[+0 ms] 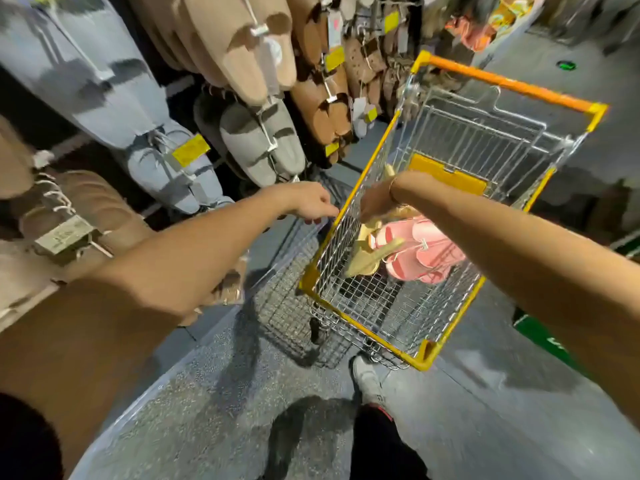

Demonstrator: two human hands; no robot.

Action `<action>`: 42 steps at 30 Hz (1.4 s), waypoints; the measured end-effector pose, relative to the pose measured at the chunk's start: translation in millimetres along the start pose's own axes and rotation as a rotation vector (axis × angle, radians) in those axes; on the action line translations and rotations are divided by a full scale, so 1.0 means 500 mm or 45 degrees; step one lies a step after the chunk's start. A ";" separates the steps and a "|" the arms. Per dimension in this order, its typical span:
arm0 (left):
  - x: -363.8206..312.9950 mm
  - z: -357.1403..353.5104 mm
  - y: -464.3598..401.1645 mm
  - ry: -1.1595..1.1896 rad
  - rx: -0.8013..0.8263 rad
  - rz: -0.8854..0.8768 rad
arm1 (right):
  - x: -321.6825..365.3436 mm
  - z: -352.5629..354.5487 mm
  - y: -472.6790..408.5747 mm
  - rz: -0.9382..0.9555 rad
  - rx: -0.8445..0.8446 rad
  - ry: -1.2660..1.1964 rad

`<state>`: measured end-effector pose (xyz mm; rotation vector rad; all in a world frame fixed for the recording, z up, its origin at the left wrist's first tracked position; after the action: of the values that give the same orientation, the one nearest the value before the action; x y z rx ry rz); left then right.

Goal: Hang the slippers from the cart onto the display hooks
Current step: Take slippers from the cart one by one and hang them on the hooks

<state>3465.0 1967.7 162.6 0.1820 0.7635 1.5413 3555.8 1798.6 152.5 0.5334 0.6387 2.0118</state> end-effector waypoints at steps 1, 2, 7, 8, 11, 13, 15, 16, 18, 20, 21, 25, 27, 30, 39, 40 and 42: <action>-0.038 -0.016 -0.032 -0.013 0.041 -0.046 | -0.055 -0.036 -0.061 0.012 0.121 0.159; -0.074 -0.035 -0.058 -0.050 0.069 -0.076 | -0.109 -0.070 -0.112 0.001 0.205 0.275; -0.169 -0.149 -0.224 -0.092 0.192 -0.133 | -0.302 -0.193 -0.171 -0.246 0.167 0.118; -0.180 -0.173 -0.246 -0.091 0.229 -0.141 | -0.298 -0.191 -0.141 -0.255 0.205 0.084; -0.190 -0.244 -0.327 -0.050 0.324 -0.100 | -0.399 -0.282 -0.252 -0.333 0.307 0.023; -0.190 -0.277 -0.364 -0.019 0.361 -0.043 | -0.433 -0.322 -0.286 -0.395 0.287 -0.130; -0.177 -0.307 -0.406 0.016 0.384 0.033 | -0.423 -0.321 -0.276 -0.323 0.326 -0.175; -0.167 -0.319 -0.429 0.033 0.374 0.067 | -0.403 -0.304 -0.255 -0.269 0.337 -0.166; -0.141 -0.345 -0.479 0.089 0.306 0.146 | -0.381 -0.292 -0.252 -0.251 0.338 -0.293; -0.122 -0.362 -0.513 0.181 0.196 0.221 | -0.392 -0.314 -0.299 -0.234 0.292 -0.561; -0.110 -0.373 -0.532 0.245 0.136 0.282 | -0.397 -0.327 -0.325 -0.266 0.258 -0.672; -0.060 -0.408 -0.590 0.311 0.006 0.460 | -0.384 -0.344 -0.386 -0.392 0.139 -1.234; -0.029 -0.429 -0.616 0.335 -0.031 0.473 | -0.380 -0.347 -0.408 -0.445 0.162 -1.394; 0.005 -0.454 -0.646 0.426 -0.038 0.501 | -0.371 -0.362 -0.435 -0.427 0.237 -1.451; 0.037 -0.504 -0.661 0.603 0.004 0.681 | -0.392 -0.424 -0.456 -0.478 0.477 -1.331; 0.039 -0.508 -0.657 0.625 0.030 0.698 | -0.395 -0.428 -0.452 -0.475 0.508 -1.363; 0.038 -0.515 -0.647 0.668 0.096 0.745 | -0.398 -0.436 -0.445 -0.461 0.600 -1.390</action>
<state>3589.2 1873.2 -220.8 0.0536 1.2581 2.1562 3664.6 1672.8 -177.9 1.5139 0.4445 0.9701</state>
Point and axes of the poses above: each hand's wrist, its own y-axis away from the middle knuckle, its own z-axis out of the back of the hand, x = y × z, the point moved 1 cm from there along -y, towards the middle knuckle, and after that the axes turned 1 degree about -z, right-handed, at the moved point
